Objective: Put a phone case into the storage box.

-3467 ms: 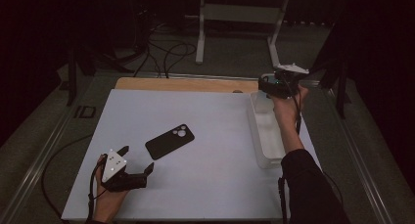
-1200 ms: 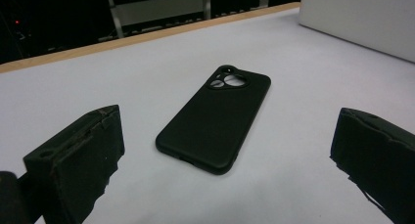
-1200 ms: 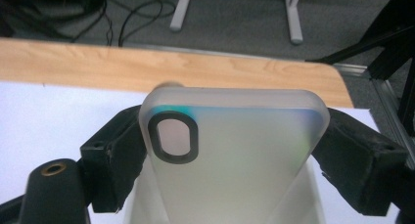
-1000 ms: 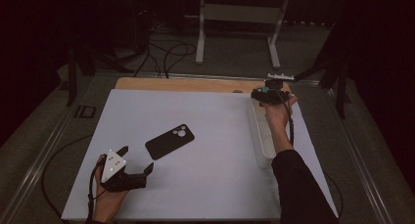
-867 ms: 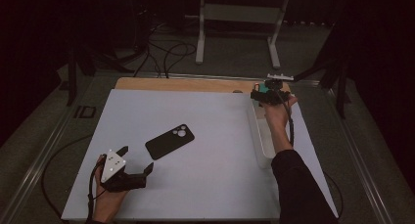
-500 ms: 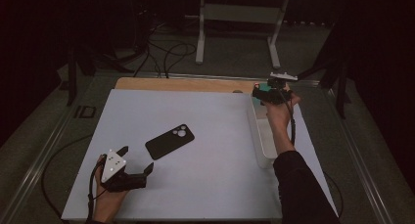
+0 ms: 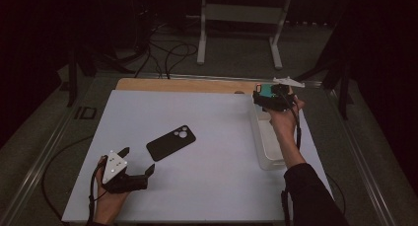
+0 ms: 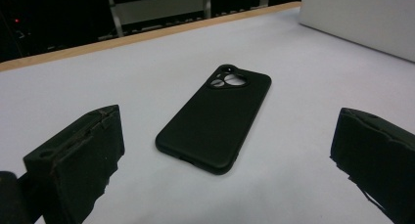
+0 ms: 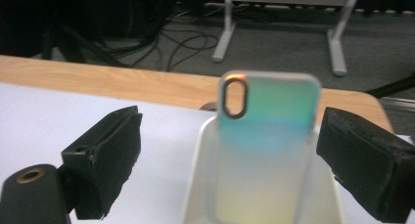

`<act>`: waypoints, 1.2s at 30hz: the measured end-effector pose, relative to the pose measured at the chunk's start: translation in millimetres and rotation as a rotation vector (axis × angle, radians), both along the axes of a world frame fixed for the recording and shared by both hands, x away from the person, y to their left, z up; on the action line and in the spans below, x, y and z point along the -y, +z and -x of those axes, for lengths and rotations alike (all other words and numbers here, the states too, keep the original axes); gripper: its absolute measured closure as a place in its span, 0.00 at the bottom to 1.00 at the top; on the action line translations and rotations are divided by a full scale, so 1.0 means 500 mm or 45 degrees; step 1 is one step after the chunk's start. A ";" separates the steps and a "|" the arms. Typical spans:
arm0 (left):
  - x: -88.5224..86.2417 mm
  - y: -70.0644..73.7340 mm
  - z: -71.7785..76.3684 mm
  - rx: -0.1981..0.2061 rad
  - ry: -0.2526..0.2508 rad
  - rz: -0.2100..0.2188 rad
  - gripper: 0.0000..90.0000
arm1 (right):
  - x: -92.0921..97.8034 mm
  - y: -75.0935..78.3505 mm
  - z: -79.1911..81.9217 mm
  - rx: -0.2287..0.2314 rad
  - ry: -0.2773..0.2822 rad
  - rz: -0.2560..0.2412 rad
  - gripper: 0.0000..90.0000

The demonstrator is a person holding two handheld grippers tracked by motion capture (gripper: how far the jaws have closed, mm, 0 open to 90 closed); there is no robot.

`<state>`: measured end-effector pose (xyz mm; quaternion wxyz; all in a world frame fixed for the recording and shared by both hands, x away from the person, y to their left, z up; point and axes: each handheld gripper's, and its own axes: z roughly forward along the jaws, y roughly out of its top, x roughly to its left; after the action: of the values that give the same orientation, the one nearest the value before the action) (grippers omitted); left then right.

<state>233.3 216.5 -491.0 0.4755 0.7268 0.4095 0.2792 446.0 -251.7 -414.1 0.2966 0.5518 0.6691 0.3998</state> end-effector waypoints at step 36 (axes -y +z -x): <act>-0.001 0.011 -0.005 0.002 0.002 0.014 0.00 | -0.016 -0.009 0.266 0.197 0.456 -0.005 0.10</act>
<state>235.6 216.9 -485.4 0.4797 0.7237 0.4112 0.2777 313.1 -243.8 -418.4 0.2704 0.3921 0.7310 0.4887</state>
